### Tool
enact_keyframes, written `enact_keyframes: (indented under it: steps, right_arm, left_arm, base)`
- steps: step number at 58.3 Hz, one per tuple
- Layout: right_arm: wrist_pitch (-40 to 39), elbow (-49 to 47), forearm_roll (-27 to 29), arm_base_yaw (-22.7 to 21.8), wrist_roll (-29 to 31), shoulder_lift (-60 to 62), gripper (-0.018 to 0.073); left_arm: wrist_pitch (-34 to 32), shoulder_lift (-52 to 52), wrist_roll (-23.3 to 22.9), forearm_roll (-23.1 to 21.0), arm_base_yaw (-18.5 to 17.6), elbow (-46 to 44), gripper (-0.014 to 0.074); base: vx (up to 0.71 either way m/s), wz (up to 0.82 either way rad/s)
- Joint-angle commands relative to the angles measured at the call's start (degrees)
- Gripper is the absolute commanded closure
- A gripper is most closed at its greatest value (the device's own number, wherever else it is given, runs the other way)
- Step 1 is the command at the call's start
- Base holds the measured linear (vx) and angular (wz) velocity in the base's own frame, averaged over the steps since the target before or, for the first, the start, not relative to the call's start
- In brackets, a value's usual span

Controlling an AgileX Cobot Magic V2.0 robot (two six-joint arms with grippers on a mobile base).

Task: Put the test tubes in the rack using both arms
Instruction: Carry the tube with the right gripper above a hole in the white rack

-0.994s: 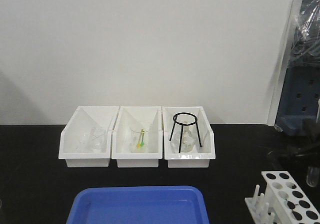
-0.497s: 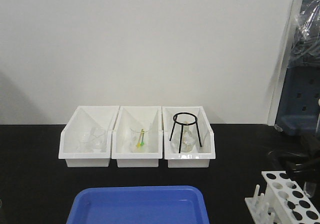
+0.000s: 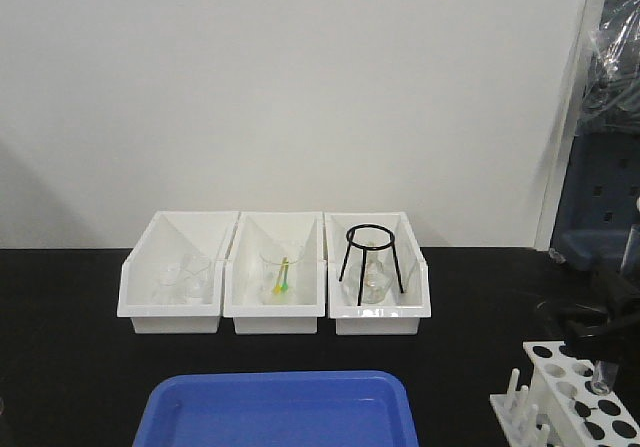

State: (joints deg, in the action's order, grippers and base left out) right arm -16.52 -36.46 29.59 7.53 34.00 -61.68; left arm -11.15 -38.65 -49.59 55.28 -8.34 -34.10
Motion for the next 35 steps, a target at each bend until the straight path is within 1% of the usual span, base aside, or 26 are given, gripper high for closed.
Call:
enact_keyframes:
  steps: [1, 7, 11, 12, 15, 17, 20, 23, 25, 28, 35]
  right_arm:
    - [-4.73, -1.63, -1.49, -0.18, 0.27, 1.41, 0.0567]
    - [-4.22, -2.0, -2.31, -0.56, -0.29, 1.41, 0.0567]
    - [-3.88, -2.02, -6.93, -0.83, -3.08, 1.41, 0.0567]
    - [-3.69, -2.02, -8.2, -0.83, -4.75, 1.41, 0.0567]
    - [-3.25, -2.02, -14.63, -0.98, -10.05, 1.41, 0.0567]
    - [-3.18, -2.02, -19.26, -1.44, -15.19, 1.41, 0.0567]
    - [-3.81, -2.02, -25.84, -2.85, -21.19, 1.41, 0.0566]
    - [-4.72, -2.02, -29.09, -4.93, -27.36, 1.41, 0.0566]
    - [-5.35, -2.02, -30.02, -6.49, -30.1, 1.41, 0.0566]
    - [-5.93, -2.02, -30.92, -8.3, -31.97, 1.36, 0.0566]
    - [-6.65, -2.02, -33.27, -10.35, -31.87, 0.86, 0.0566]
  left_arm:
    - [-2.22, 0.18, 0.0, -1.04, 0.08, -1.54, 0.0144]
    - [-2.22, 0.18, 0.0, -1.04, 0.08, -1.54, 0.0144]
    - [-2.22, 0.18, 0.0, -1.04, 0.08, -1.54, 0.0144]
    - [-2.22, 0.18, 0.0, -1.04, 0.08, -1.54, 0.0144]
    - [-2.14, 0.18, 0.0, -1.04, 0.08, -1.54, 0.0144]
    - [-2.14, 0.18, 0.0, -1.04, 0.08, -1.54, 0.0144]
    - [-2.29, 0.18, 0.0, -1.04, 0.08, -1.54, 0.0144]
    - [-2.21, 0.18, 0.0, -1.04, 0.08, -1.54, 0.0144]
    - [-2.09, 0.18, 0.0, -1.04, 0.08, -1.54, 0.0144]
    - [-2.17, 0.18, 0.0, -1.04, 0.08, -1.54, 0.0144]
    - [-2.17, 0.18, 0.0, -1.04, 0.08, -1.54, 0.0144]
  base:
    - [0.0, 0.0]
    - [0.0, 0.0]
    - [0.0, 0.0]
    - [0.0, 0.0]
    - [0.0, 0.0]
    - [0.0, 0.0]
    - [0.0, 0.0]
    - [0.0, 0.0]
    - [0.0, 0.0]
    - [0.0, 0.0]
    - [0.0, 0.0]
